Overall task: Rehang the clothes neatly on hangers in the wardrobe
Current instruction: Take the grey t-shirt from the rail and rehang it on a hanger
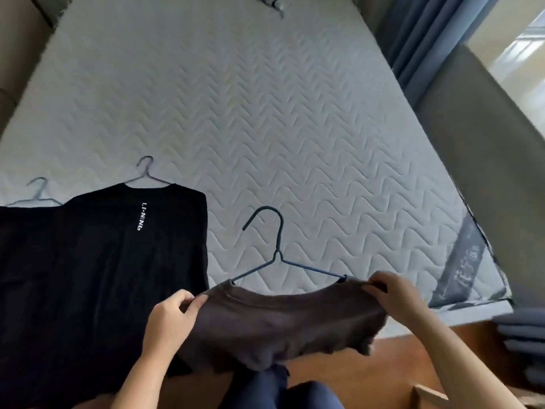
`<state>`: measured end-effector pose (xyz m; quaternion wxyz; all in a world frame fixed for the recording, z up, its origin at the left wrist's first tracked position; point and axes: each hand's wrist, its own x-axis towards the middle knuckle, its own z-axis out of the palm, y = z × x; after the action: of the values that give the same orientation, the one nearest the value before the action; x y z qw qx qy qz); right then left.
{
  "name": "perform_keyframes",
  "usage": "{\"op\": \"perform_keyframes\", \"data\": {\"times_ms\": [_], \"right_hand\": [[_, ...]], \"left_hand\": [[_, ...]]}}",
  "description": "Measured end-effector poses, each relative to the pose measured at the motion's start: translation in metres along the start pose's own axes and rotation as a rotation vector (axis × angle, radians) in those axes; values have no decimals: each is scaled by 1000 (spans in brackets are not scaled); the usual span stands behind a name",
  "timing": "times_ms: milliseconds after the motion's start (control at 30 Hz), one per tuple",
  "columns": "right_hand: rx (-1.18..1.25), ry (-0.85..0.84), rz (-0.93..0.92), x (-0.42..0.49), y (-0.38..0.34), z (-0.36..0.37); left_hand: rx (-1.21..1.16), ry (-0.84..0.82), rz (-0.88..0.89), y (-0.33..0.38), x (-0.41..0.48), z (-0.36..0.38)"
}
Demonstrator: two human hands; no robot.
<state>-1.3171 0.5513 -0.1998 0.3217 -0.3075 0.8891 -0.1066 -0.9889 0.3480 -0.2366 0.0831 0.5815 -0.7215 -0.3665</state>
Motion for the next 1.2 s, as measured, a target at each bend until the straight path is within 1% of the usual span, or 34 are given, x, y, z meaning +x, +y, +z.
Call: {"op": "perform_keyframes", "data": {"times_ms": [133,233,300,400,533,633,767,867,967,1100,1200], "right_hand": [[-97,-88,-66,61,-8,-2],[-141,-117,-117,107,-7,0],[-203,-128,-152,136,-7,7],[-268,-171,-198,177,-11,22],[-222,-158,-193,222,-18,39],[-183,-107,-214,258,-28,38],[-183,-14,-281,321,-58,27],[-204,57,-301,369,-80,25],[-195,77,-280,416,-93,29],[-199,124,-230,475,-100,43],[-197,112,-177,512,-96,64]], "left_hand": [[129,-26,-94,11,41,10],[255,-112,-197,11,67,17],[247,-156,-268,1,75,24],[168,-162,-340,-15,90,30],[153,-116,-317,-10,135,35],[157,-54,-269,-5,174,40],[167,49,-200,2,239,44],[197,83,-157,4,296,51],[192,92,-141,1,351,69],[171,129,-174,-7,421,102],[190,118,-194,-20,462,132]]}}
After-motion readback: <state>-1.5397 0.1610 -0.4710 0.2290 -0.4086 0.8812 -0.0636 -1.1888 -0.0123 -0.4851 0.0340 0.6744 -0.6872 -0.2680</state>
